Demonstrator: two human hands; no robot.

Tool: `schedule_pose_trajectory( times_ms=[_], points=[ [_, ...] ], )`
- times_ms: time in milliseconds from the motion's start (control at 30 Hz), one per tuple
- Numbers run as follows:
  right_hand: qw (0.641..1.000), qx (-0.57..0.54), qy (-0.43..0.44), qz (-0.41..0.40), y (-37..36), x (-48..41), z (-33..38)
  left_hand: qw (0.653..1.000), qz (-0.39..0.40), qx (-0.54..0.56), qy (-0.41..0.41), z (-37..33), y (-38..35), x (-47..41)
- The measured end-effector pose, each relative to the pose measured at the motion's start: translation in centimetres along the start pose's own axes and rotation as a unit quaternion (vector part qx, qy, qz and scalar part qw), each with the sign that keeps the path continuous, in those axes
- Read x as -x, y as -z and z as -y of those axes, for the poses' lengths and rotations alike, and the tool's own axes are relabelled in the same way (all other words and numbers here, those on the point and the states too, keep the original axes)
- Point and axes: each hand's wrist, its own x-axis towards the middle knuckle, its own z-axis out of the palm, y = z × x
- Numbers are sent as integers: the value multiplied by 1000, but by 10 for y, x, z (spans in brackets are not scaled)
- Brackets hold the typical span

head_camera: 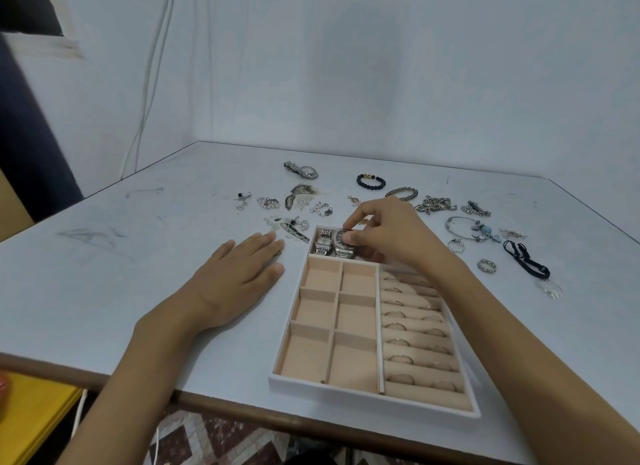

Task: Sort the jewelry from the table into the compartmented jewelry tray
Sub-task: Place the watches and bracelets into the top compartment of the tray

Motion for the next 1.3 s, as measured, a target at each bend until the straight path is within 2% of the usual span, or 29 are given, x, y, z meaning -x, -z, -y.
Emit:
schedule_pose_trajectory(
  times_ms=[400,500,567,733,800,933,1100,1300],
  points=[
    [1000,2,1,5,0,2,1,1000,-1,-12,-6,2,-2,-2],
    [1000,-27,-2,15,5,5,3,1000,-4,-25,-7,3,-1,-5],
    [999,-39,-8,-9,11,3,1,999,0,-40,-16,4,2,-7],
    [992,65,11,-112,25,-4,-9,995,88,-39,9,1,43,-21],
    [985,111,5,-134,30,-4,-11,995,95,-8,11,0,60,-38],
    [980,174,-23,-92,42,-3,-16,995,55,78,25,0,74,-87],
    [973,222,-60,-23,50,-1,-23,990,-75,-76,88,3,61,-153],
    [966,242,-87,10,51,-1,-28,973,-66,-215,57,2,32,-217]
  ],
)
